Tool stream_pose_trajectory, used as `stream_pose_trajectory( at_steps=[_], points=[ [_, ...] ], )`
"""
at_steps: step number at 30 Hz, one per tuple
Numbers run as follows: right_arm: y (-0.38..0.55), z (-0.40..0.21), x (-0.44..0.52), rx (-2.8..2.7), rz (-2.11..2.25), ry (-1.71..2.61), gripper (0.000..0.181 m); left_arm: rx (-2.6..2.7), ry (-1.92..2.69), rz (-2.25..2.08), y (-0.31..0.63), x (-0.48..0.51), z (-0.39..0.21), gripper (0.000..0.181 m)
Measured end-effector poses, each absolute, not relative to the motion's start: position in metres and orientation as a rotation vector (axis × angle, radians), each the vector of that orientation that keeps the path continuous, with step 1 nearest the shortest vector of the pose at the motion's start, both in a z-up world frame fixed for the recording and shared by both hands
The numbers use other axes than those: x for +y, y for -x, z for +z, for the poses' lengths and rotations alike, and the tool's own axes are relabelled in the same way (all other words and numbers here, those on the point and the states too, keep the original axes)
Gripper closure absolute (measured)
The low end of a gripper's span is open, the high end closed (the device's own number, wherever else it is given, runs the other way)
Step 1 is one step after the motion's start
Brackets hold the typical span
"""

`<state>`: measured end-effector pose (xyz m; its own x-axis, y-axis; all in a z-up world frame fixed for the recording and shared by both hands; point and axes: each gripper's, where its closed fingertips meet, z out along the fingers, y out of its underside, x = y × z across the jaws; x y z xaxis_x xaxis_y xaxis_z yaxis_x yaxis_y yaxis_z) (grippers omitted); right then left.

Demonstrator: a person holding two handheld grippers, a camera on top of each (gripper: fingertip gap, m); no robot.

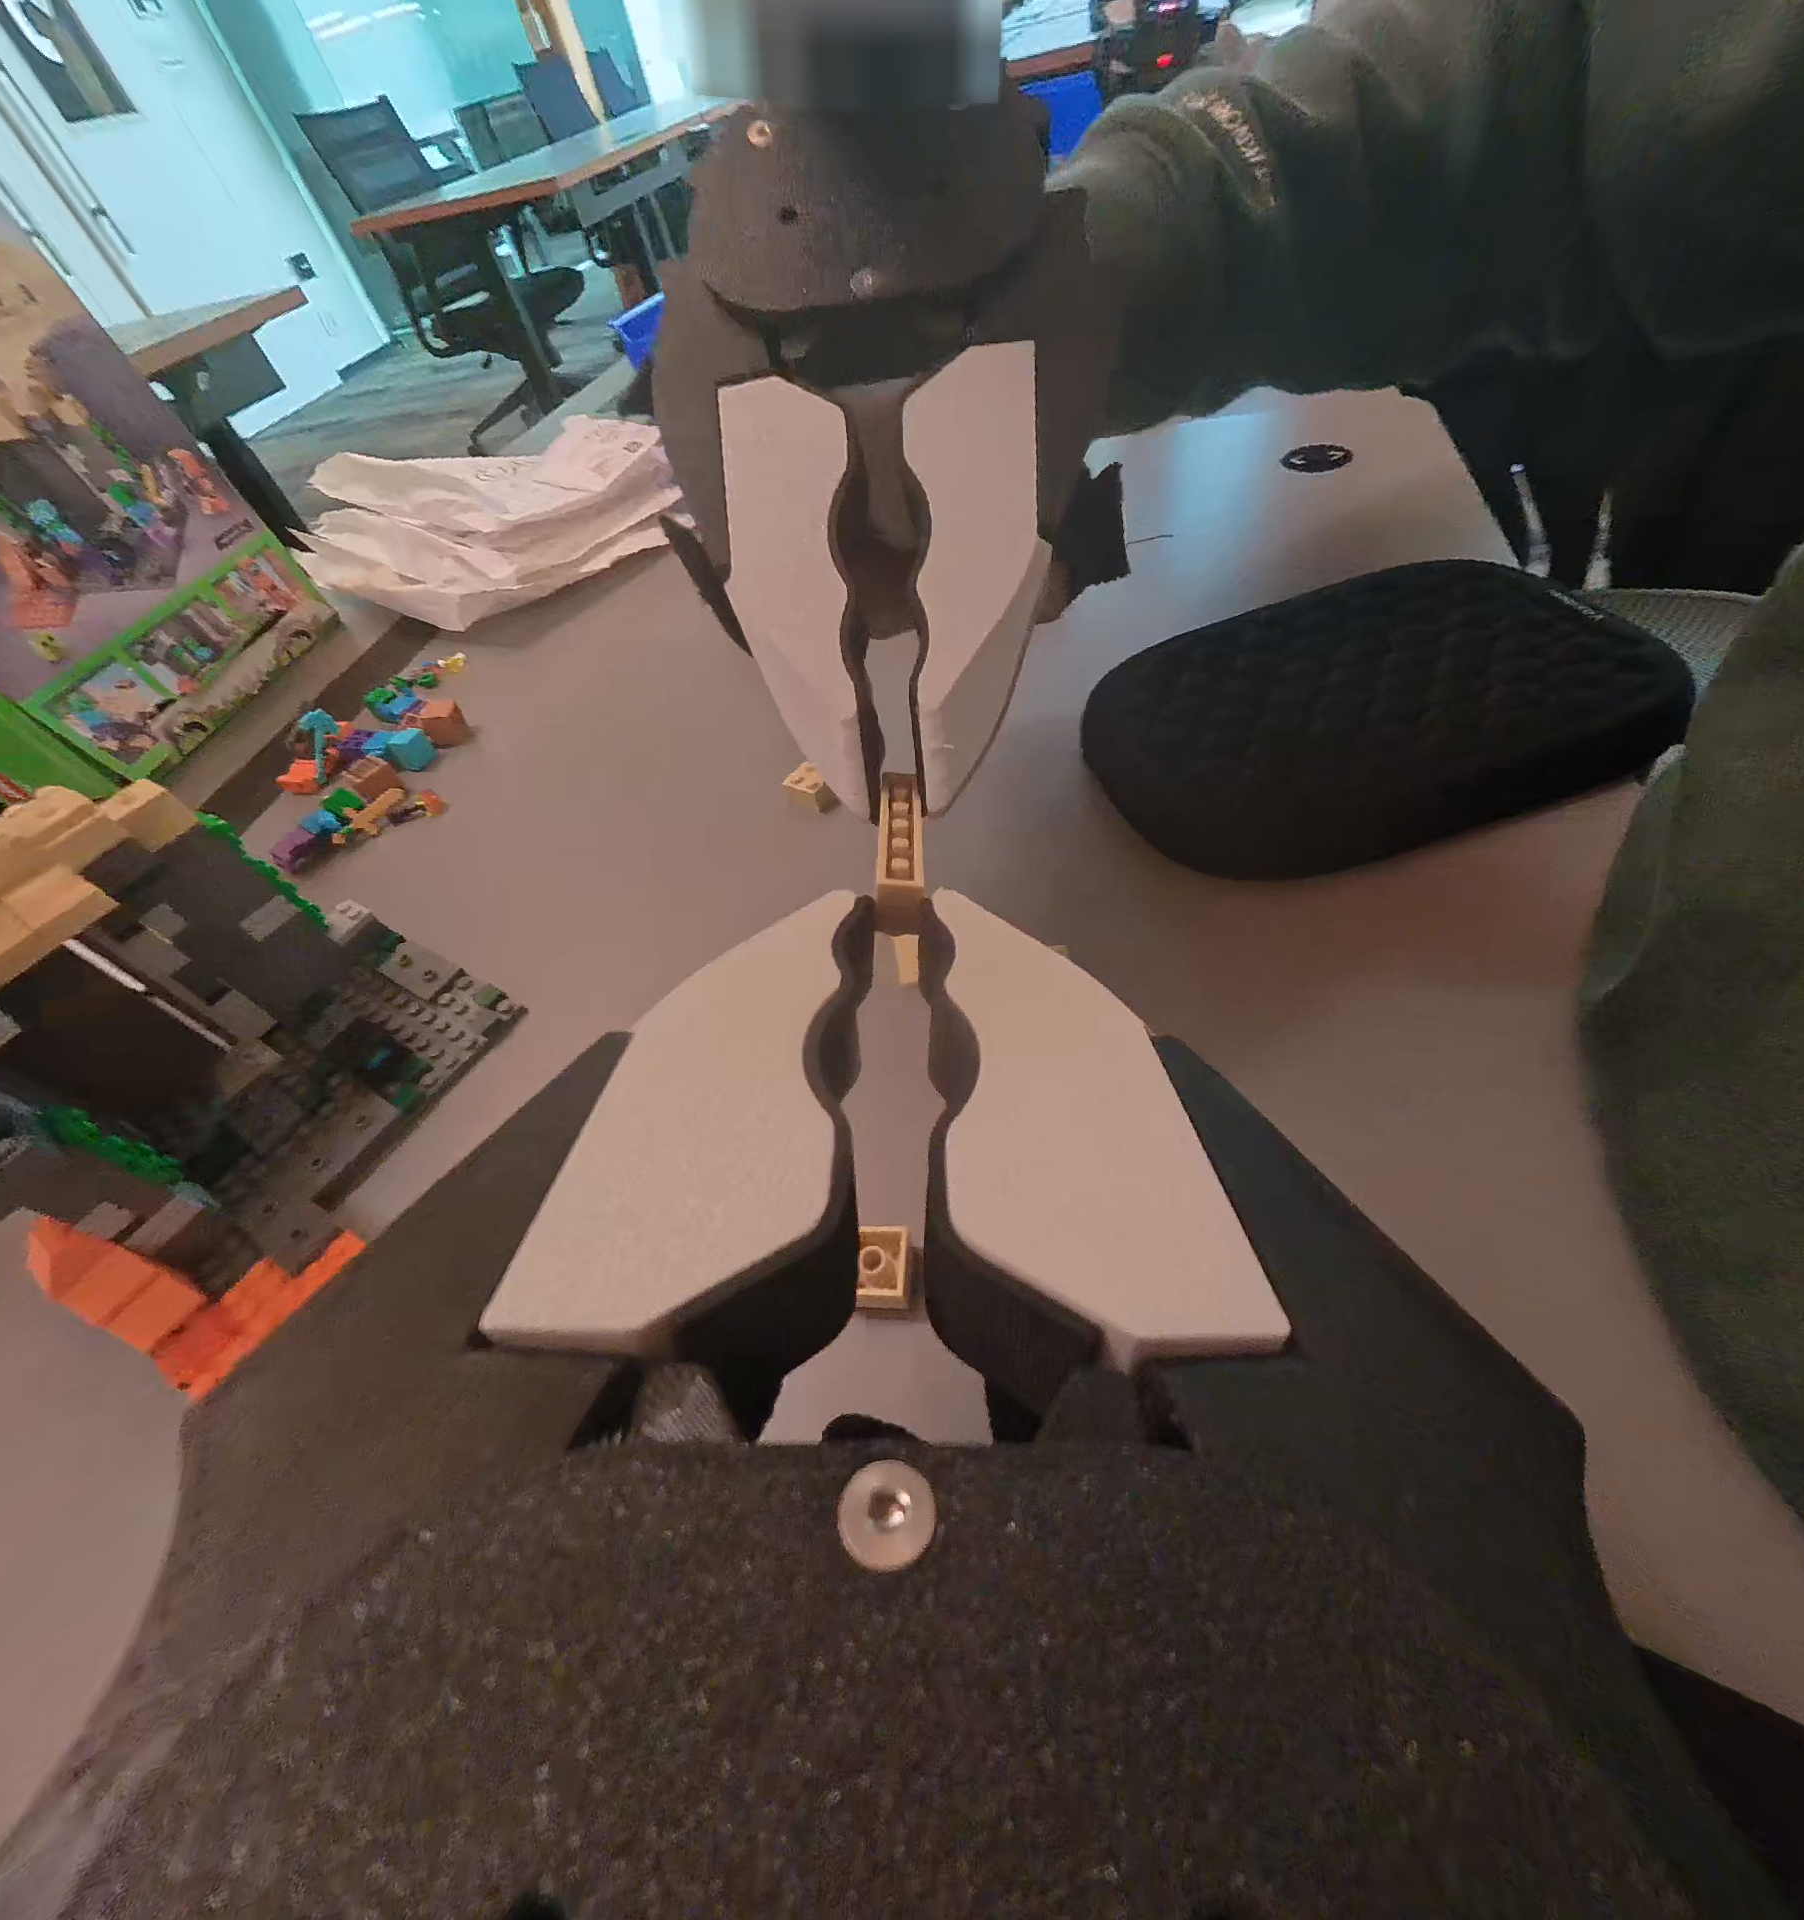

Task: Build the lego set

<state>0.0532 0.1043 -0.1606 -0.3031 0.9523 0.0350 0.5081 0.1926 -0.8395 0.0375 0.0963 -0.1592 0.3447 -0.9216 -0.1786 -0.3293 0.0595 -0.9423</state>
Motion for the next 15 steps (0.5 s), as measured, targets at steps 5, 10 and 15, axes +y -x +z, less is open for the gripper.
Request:
stream_pose_trajectory(
  at_steps=[5,10,15],
  points=[
    [-0.049,-0.156,0.122,-1.662,1.05,1.54,0.163,1.12,1.502,-0.52,-0.03,0.111,-0.156,0.173],
    [-0.047,-0.157,0.132,-1.301,1.142,1.753,0.157,1.069,1.5,-0.402,-0.025,0.12,-0.153,0.173],
    [-0.045,-0.148,0.132,-0.87,1.522,1.917,0.159,1.042,1.457,-0.34,-0.023,0.121,-0.145,0.173]
  ],
)
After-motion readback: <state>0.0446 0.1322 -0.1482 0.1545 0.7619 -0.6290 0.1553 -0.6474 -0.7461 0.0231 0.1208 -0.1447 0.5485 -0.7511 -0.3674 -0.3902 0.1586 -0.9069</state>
